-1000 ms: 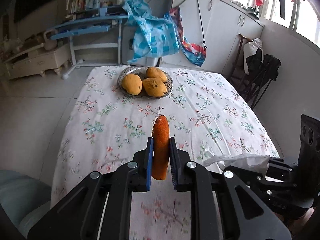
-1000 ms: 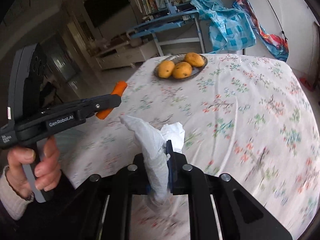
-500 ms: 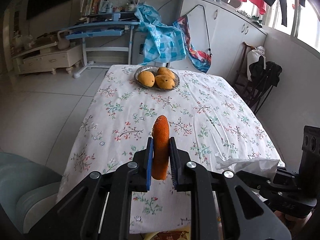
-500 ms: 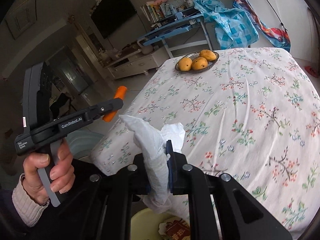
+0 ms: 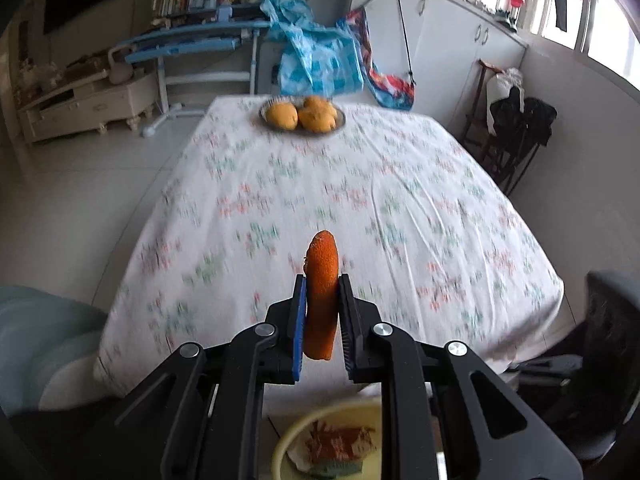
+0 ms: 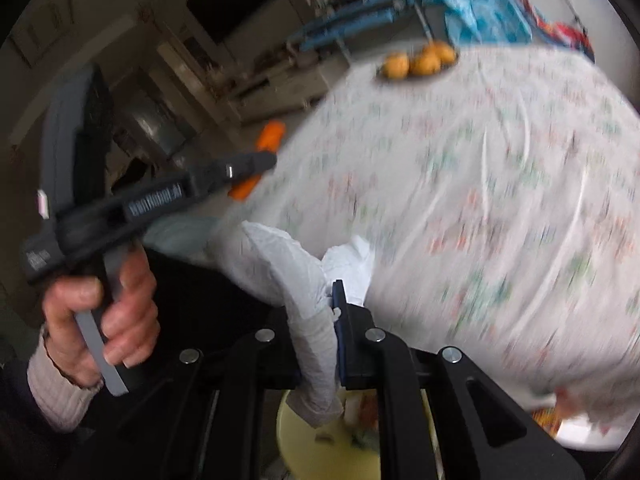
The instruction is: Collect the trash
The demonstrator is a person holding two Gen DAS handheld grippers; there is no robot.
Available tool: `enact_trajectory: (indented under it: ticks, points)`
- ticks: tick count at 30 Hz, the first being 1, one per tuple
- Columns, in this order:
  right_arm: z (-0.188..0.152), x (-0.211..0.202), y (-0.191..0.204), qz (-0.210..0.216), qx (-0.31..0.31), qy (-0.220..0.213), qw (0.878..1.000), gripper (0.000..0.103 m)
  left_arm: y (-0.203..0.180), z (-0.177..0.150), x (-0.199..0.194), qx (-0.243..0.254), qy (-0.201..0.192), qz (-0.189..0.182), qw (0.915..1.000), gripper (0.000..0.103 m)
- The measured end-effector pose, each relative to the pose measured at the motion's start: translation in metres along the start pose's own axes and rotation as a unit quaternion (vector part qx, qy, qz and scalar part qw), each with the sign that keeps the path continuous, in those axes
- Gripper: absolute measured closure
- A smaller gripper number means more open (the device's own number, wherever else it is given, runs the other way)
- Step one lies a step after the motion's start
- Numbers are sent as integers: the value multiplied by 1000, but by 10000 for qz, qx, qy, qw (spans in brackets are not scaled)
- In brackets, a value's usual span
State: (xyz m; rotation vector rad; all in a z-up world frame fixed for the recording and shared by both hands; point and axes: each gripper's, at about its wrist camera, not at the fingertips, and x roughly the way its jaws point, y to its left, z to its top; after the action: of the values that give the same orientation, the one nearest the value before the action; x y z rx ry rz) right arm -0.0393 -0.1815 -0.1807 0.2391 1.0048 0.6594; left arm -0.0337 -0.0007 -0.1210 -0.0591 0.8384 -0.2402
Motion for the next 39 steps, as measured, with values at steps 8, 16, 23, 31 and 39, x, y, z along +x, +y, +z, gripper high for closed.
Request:
enact_trajectory:
  ticks: [8, 16, 23, 31, 39]
  points:
    - [-49, 27, -6, -365, 589, 1006, 9925, 46, -11, -54, 9, -59, 933, -124, 9955, 88]
    - [-37, -16, -17, -1111, 891, -131, 9897, 34, -24, -101, 19, 63, 1949, -295, 9804, 76]
    - [-28, -50, -2, -1722, 415, -1169, 9772, 20, -38, -97, 2, 422, 1305, 89, 9905, 37]
    - [-13, -60, 21, -2255, -294, -1736, 9582, 14, -31, -70, -25, 236, 321, 570, 9976, 15]
    - [-10, -68, 28, -2542, -513, -2112, 9424, 11, -20, -50, -44, -104, -329, 821, 9960, 7]
